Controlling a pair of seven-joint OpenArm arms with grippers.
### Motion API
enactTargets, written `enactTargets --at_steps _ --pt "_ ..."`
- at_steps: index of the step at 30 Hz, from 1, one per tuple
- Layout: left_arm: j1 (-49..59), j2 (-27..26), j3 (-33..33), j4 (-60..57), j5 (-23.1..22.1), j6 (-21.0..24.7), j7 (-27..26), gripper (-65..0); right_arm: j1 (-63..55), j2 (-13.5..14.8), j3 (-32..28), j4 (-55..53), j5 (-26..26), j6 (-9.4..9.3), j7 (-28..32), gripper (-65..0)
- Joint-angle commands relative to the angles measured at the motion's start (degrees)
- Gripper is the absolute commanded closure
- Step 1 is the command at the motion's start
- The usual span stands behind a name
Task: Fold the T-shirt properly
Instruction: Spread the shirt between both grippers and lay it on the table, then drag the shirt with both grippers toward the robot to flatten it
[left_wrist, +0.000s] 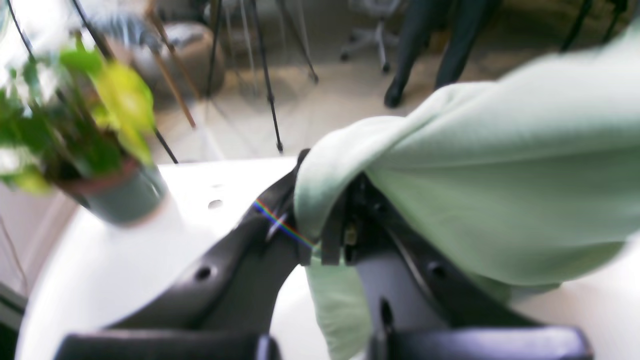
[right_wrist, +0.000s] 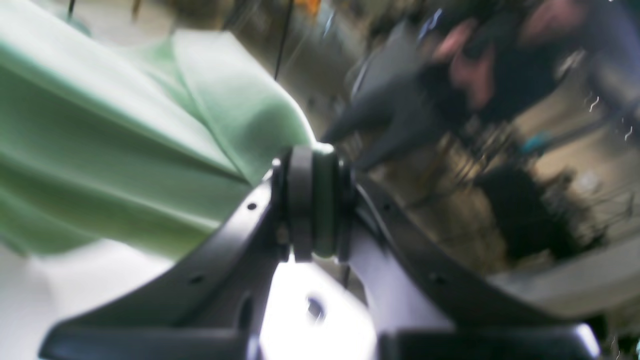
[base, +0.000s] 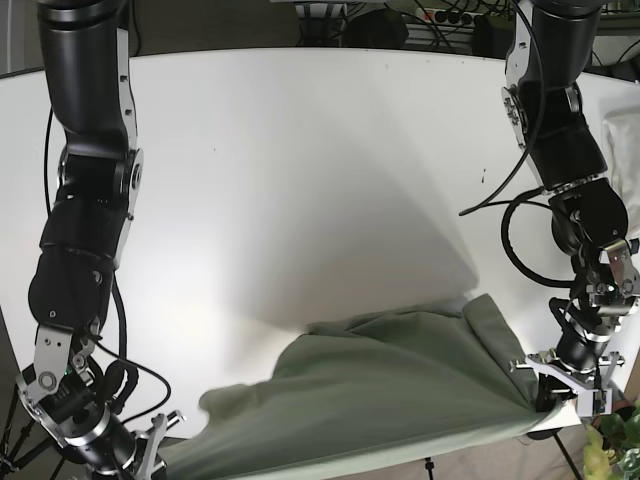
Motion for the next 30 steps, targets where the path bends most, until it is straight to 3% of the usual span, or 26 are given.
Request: enactTargets --at_steps 1,14,30 --pt "-0.12 0.05 -0.27 1.17 -0.61 0.48 -1.9 0.0 0.9 0.84 1.7 3.73 0.0 -1.58 1.46 0.0" --pt "13.6 2.16 -0.09 1.26 -0.61 0.48 -2.17 0.0 -17.56 0.66 7.59 14.28 0.0 -1.58 1.2 0.0" --pt "32.94 4.88 -0.36 13.83 -0.61 0.48 -1.82 0.0 -41.29 -4.79 14.71 24.3 0.0 -1.58 1.29 0.0"
